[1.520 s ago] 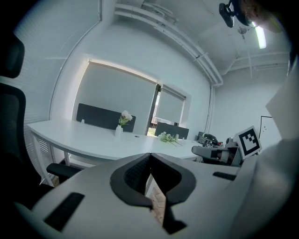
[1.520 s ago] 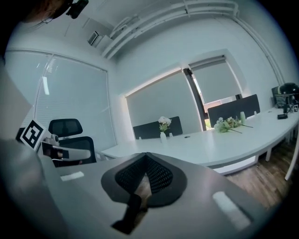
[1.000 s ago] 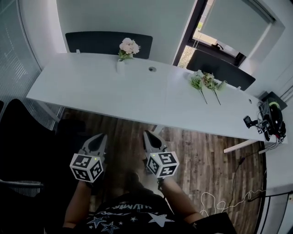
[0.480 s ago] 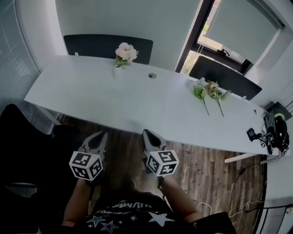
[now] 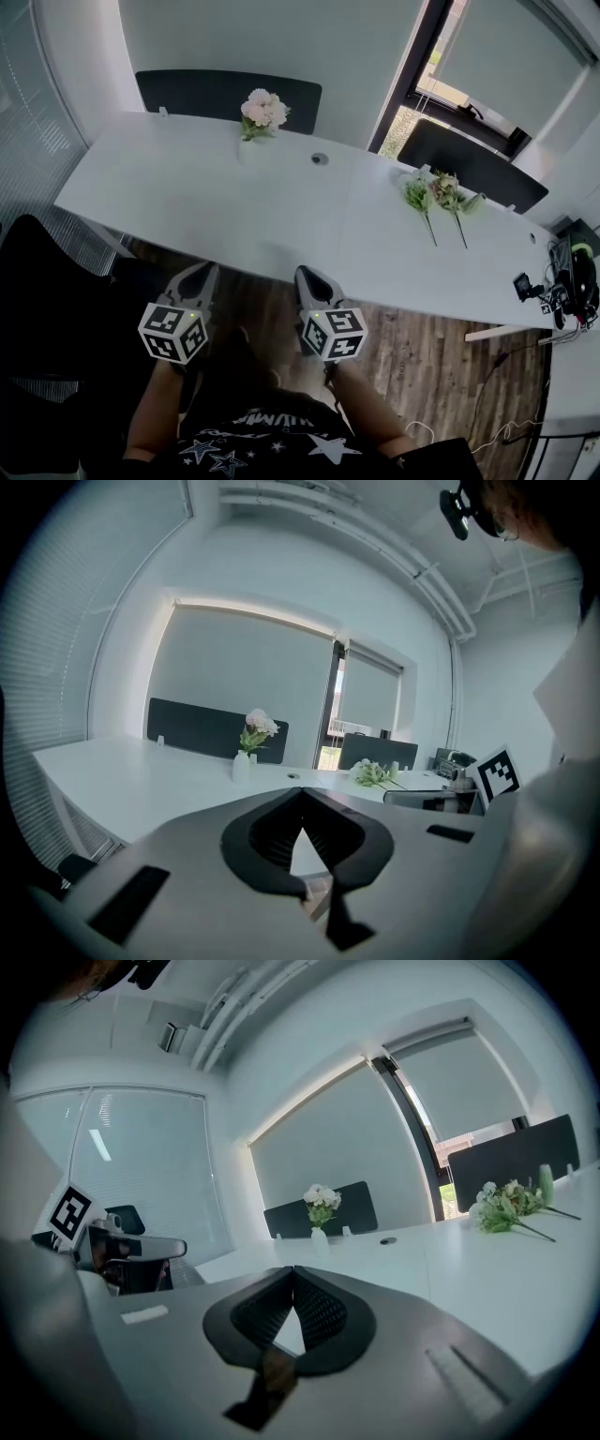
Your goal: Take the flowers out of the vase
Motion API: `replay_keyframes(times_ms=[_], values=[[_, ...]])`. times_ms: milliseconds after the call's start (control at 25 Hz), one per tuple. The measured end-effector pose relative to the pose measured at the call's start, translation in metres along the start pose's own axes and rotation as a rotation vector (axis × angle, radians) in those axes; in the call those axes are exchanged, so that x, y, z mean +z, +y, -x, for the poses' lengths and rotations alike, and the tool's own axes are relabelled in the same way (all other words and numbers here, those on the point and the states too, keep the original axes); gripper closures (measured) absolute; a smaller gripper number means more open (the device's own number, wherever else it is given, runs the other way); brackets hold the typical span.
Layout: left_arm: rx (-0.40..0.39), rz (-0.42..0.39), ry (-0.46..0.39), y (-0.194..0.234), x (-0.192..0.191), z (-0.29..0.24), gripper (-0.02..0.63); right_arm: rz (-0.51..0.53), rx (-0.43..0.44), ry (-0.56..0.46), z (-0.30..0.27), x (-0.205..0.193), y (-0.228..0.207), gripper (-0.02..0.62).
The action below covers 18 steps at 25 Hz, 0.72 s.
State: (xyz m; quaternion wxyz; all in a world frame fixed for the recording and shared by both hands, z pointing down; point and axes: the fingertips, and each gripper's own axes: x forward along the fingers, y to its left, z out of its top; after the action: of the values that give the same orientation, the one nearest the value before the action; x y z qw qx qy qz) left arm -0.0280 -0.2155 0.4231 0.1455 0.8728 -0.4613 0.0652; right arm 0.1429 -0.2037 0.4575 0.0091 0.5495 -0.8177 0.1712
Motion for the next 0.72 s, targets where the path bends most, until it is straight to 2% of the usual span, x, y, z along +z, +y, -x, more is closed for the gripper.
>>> replay_keyframes(times_ms=[280,480,720], values=[[-0.026,0.000,0.001,0.022,0.003,-0.034,0.598,-0.005,-0.005,-0.002,-0.029,0.000,-0.010,0.597],[-0.038,-0.025,-0.028,0.048,0.027,-0.067,0.598,0.005,-0.001,-0.004,-0.070,0.012,-0.020,0.597],[-0.048,-0.012,-0.039,0.091,0.046,-0.110,0.598,0.028,-0.008,-0.007,-0.127,0.027,-0.032,0.595]])
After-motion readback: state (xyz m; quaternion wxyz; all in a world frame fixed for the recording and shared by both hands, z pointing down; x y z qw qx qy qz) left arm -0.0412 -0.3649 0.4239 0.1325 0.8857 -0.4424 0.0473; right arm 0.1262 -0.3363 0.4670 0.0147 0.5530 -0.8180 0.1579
